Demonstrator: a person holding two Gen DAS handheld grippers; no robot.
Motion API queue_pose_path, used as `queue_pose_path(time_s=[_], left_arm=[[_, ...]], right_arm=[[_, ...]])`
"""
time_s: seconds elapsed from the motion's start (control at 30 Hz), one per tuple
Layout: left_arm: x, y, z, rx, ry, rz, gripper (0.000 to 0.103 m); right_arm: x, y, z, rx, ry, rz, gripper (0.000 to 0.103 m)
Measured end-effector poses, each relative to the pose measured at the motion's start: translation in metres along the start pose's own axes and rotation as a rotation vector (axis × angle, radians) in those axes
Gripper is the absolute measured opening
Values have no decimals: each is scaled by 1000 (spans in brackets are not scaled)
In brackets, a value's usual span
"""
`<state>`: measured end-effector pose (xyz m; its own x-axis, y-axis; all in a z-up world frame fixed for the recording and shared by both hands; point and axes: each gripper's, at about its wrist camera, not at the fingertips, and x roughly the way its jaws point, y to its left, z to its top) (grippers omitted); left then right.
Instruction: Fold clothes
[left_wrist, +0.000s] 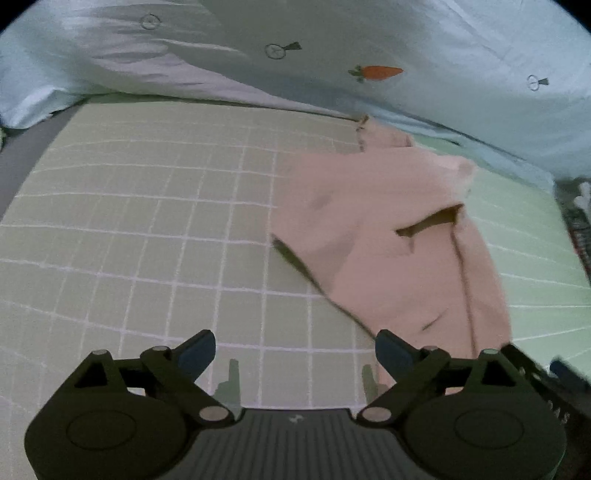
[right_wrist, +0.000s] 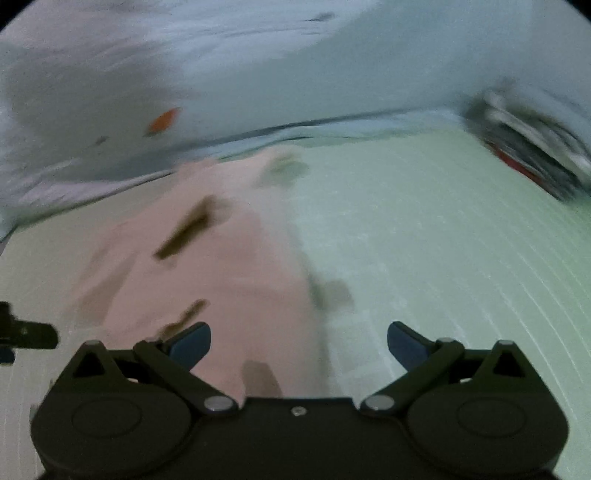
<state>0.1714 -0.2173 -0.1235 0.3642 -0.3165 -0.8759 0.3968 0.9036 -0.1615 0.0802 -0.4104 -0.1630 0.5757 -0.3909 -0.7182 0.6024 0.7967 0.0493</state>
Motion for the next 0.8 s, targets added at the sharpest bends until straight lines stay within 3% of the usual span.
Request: queue_pose_path(time_s=[0.17,0.27,0.37,0.43,0.57,0.63,0.67,0.8], left_arm=[[-2,4,-8,-42,7,32,93],[-5,8,-13,-67,2,44,94],[-7,12,-16,-111,-14,16,95],[-9,10,-18,-112,-25,17,95],[-15,7,-24,-86,-36,31,95],[-18,6,-27,-80,-39,22,95],[-20,7,-28,-81,-39,17,95],[-30,9,-29,-85,-57,-10,95]], right_arm=[[21,28,18,-158,-9,120,102],[31,41,25,-208,-9,196,91],[47,54,28,-268,19,271,73],[59,62,26,-307,52,294,53],[67,71,18,-367,71,311,46],[63,72,17,-400,59,324,15],[60,73,16,-411,56,328,7],[42,62,20,-345,17,364,4]])
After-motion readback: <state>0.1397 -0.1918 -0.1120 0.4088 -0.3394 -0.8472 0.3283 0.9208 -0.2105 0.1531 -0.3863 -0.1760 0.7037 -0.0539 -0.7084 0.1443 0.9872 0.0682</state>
